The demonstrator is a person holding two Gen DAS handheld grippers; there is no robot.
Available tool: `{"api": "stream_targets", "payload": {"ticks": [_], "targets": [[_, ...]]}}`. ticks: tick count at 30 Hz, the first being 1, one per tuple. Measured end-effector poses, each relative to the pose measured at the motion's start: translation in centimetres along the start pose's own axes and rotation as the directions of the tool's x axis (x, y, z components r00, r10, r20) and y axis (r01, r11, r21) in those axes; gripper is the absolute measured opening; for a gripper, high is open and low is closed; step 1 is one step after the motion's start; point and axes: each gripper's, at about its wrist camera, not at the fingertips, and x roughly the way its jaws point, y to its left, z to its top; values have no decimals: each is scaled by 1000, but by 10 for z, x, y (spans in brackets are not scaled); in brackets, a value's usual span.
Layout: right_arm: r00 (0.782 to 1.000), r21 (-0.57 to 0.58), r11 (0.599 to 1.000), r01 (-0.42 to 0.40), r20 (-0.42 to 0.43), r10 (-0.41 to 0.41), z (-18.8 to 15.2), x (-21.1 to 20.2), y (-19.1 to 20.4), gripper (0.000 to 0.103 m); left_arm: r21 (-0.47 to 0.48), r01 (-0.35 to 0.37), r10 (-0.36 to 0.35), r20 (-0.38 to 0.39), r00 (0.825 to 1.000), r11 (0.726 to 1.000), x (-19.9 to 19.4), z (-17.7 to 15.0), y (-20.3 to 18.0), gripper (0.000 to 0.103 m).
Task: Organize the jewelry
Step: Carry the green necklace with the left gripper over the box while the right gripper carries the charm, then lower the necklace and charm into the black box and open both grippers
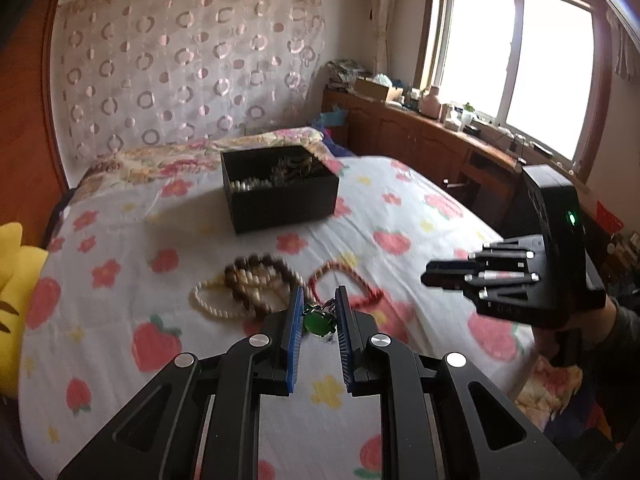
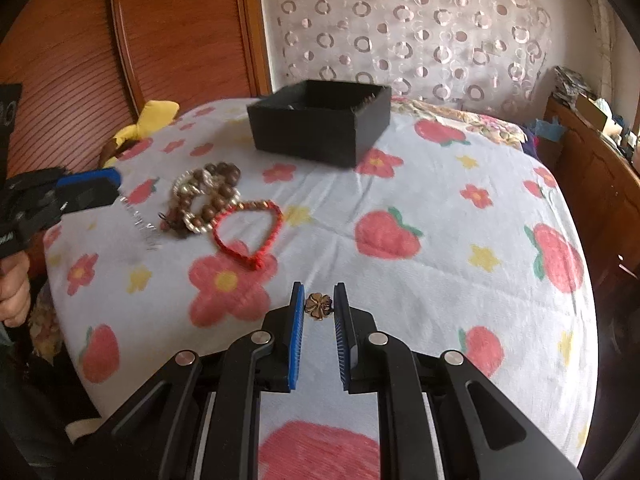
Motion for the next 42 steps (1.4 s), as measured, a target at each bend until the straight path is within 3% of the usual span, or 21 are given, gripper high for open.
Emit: {"api": "stream_targets", "payload": {"ticks": [12,23,33,39,42], "targets": [[997,-52,999,4,73,0,57,-8,3,17,34,-12,9,90,996,999,9,75,12,15],[992,-76,997,-27,123,36,121,15,-13,17,17,-33,32,76,997,999,77,136,42,15],[995,-62,996,-68,71,72,146,73,-32,17,1,-35,35,35,999,999,118,144,71,15],[993,-49,995,-87,80,91,152,78,-39,31,10,-35,34,11,999,999,139,150,81,15],[993,-26,997,-66,99,69,156,77,-49,31,15,-32,32,-6,999,999,152,154,85,15]]}}
